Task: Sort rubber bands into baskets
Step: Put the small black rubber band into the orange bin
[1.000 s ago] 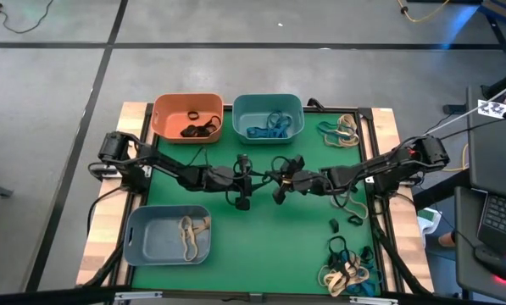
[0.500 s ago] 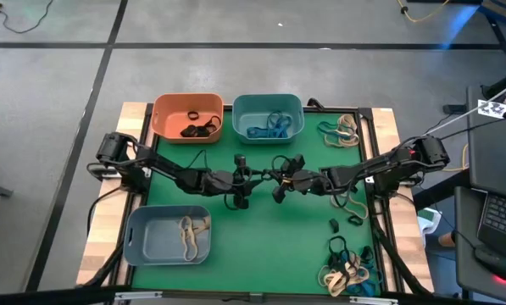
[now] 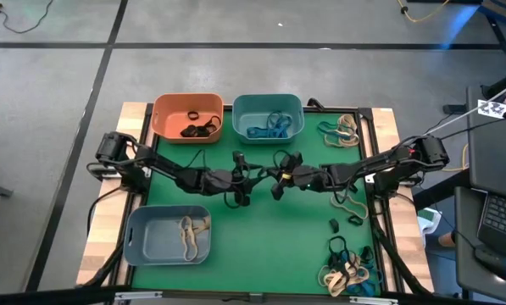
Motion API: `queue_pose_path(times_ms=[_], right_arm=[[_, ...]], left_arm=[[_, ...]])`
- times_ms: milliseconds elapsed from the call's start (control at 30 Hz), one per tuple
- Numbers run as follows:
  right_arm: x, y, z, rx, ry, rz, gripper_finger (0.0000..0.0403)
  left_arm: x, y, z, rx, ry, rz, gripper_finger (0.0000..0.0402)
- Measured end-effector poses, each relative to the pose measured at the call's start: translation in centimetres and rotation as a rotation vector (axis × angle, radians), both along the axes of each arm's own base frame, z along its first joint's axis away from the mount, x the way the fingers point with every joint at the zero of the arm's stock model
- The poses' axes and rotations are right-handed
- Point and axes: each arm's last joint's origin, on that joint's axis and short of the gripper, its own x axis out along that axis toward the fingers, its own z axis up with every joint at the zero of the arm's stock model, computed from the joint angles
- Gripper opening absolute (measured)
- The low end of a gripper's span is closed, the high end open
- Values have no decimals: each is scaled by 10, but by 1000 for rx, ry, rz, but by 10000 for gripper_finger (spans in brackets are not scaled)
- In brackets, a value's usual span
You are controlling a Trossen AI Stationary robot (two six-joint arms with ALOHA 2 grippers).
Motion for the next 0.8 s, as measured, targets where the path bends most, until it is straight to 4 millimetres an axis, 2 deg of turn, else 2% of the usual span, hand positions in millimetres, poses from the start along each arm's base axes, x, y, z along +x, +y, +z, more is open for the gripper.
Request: queue_pose_path(times_ms=[167,667,800], right_arm=[[0,0,0,0,3,0,10],[0,1,0,-27,17,14,11],[-1,1,-1,-66,38,34,46]], left_arm=[[0,-5,2,-3,-25,-14,175],[0,-8,2,-9,-22,-22,12],[0,-8,2,-10,-22,-22,11]])
